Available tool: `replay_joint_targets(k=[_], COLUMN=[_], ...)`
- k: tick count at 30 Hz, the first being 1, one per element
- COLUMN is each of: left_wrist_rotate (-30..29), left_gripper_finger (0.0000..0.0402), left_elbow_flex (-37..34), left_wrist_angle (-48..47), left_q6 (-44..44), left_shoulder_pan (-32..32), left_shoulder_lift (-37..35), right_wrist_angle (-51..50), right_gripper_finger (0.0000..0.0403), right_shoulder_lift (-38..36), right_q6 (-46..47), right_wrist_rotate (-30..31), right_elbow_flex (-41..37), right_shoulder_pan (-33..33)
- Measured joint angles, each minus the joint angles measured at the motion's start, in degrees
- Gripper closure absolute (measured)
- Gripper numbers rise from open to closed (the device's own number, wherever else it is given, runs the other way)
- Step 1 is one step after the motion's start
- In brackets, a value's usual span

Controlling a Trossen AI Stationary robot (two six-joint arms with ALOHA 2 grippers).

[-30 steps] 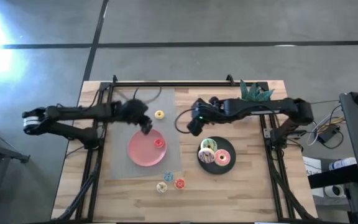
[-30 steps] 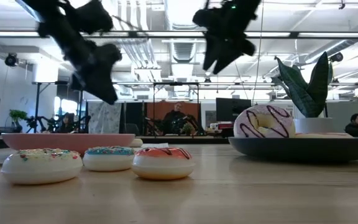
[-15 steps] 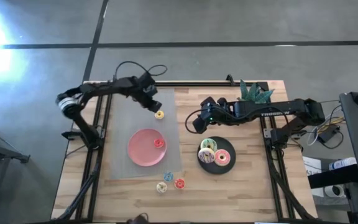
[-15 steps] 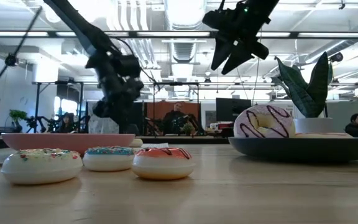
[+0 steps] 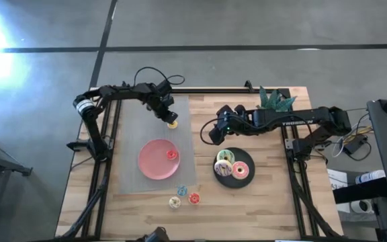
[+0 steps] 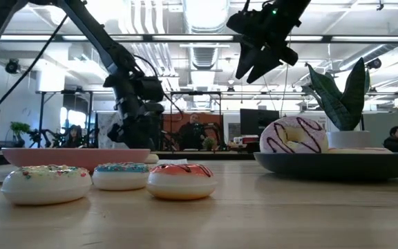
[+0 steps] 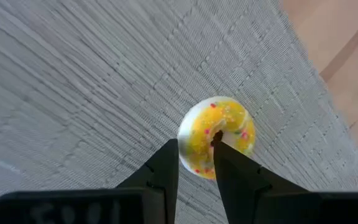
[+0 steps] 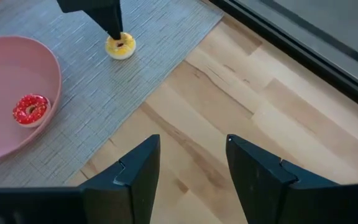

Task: Pick & Place donuts
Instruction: Put the small yellow donut on the pink plate

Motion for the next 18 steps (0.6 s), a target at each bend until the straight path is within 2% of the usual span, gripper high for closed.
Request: replay_joint_targets(k=[4,10,18], left_wrist_rotate=[2.3,1.7,-4.0], left_gripper_finger=[0.0326,0.0326,0.0334], left_elbow_flex=[0.0,0.0,-1.2], left_wrist_angle=[0.2,2.2,3.6], left_q6=[0.1,0.2,3.3], left_shoulder_pan=[-0.1,-0.5,-2.8], left_shoulder_lift=[0.6,0.6,0.6], right_wrist_angle=[0.0,-0.1,-0.1], right_gripper_finger=[0.0227,0.0227,0.0227], right_shoulder_lift=[0.0,0.0,0.1], right_q6=[-0.5,-0.8,-0.8], right_wrist_rotate=[0.0,0.0,0.0], right_elbow_flex=[0.0,-0.1,-0.2], right_shoulder_pan=[-0.1,-0.2,-0.2])
